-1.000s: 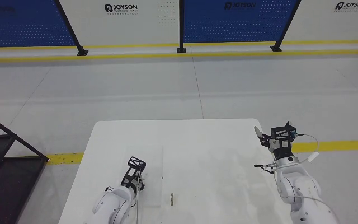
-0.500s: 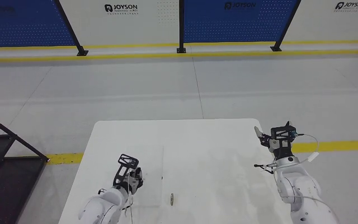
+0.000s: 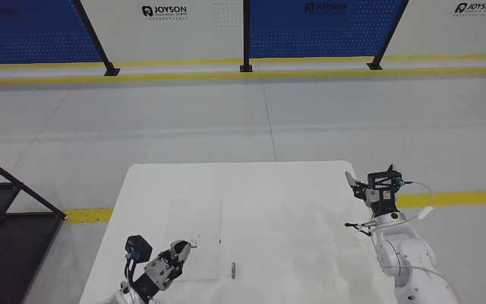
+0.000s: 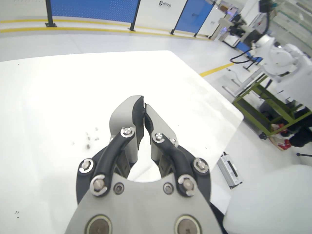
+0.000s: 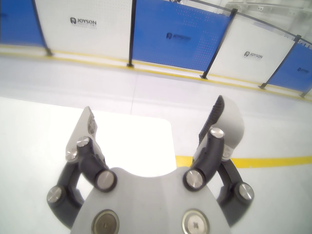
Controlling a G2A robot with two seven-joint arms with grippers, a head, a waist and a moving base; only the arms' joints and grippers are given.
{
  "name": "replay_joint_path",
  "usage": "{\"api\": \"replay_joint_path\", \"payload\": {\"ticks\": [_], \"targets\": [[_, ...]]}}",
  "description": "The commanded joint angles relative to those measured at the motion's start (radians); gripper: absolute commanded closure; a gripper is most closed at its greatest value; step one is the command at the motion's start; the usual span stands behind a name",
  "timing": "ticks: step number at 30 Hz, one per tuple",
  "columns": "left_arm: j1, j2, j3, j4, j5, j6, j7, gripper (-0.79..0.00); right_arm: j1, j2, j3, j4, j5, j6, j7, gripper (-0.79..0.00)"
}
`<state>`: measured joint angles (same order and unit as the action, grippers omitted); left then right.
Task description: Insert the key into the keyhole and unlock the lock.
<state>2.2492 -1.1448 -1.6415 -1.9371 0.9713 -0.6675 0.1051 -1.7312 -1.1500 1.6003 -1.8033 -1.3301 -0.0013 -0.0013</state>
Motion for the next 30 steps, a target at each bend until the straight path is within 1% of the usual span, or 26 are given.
{"api": "replay_joint_path", "payload": {"ticks": [1, 5, 6, 8, 11, 12, 16, 21, 24, 26, 30], "targets": [[0.004, 0.001, -0.006, 0.029, 0.009, -0.073, 0.089, 0.000, -0.021, 0.000, 0.002, -0.033, -0.015, -0.001, -0.011, -0.785], [-0.008, 0.003, -0.009, 0.089, 0.048, -0.161, 0.197, 0.000, -0.123, -0.001, -0.051, -0.153, -0.088, -0.059, -0.018, -0.785], [-0.011, 0.003, -0.009, 0.099, 0.054, -0.167, 0.210, 0.000, -0.152, -0.001, -0.084, -0.186, -0.115, -0.094, -0.017, -0.785], [-0.011, 0.003, -0.009, 0.099, 0.054, -0.167, 0.210, 0.000, -0.196, 0.000, -0.145, -0.229, -0.187, -0.131, -0.011, -0.785], [-0.011, 0.003, -0.009, 0.099, 0.054, -0.167, 0.210, 0.000, -0.234, -0.001, -0.265, -0.253, -0.309, -0.187, 0.003, -0.785], [-0.011, 0.003, -0.009, 0.099, 0.054, -0.167, 0.210, 0.000, -0.238, -0.003, -0.303, -0.249, -0.335, -0.193, 0.000, -0.785], [-0.011, 0.003, -0.009, 0.099, 0.054, -0.167, 0.210, 0.000, -0.233, -0.009, -0.456, -0.178, -0.409, -0.275, 0.003, -0.785], [-0.011, 0.003, -0.009, 0.099, 0.054, -0.167, 0.210, 0.000, -0.212, -0.014, -0.569, -0.088, -0.416, -0.379, 0.011, -0.785], [-0.011, 0.003, -0.009, 0.099, 0.054, -0.167, 0.210, 0.000, -0.201, -0.019, -0.619, -0.041, -0.386, -0.401, 0.019, -0.785], [-0.011, 0.003, -0.009, 0.099, 0.054, -0.167, 0.210, 0.000, -0.187, -0.026, -0.649, -0.007, -0.360, -0.392, 0.027, -0.785], [-0.011, 0.003, -0.009, 0.099, 0.054, -0.167, 0.210, 0.000, -0.146, -0.040, -0.697, 0.052, -0.330, -0.330, 0.036, -0.785]]}}
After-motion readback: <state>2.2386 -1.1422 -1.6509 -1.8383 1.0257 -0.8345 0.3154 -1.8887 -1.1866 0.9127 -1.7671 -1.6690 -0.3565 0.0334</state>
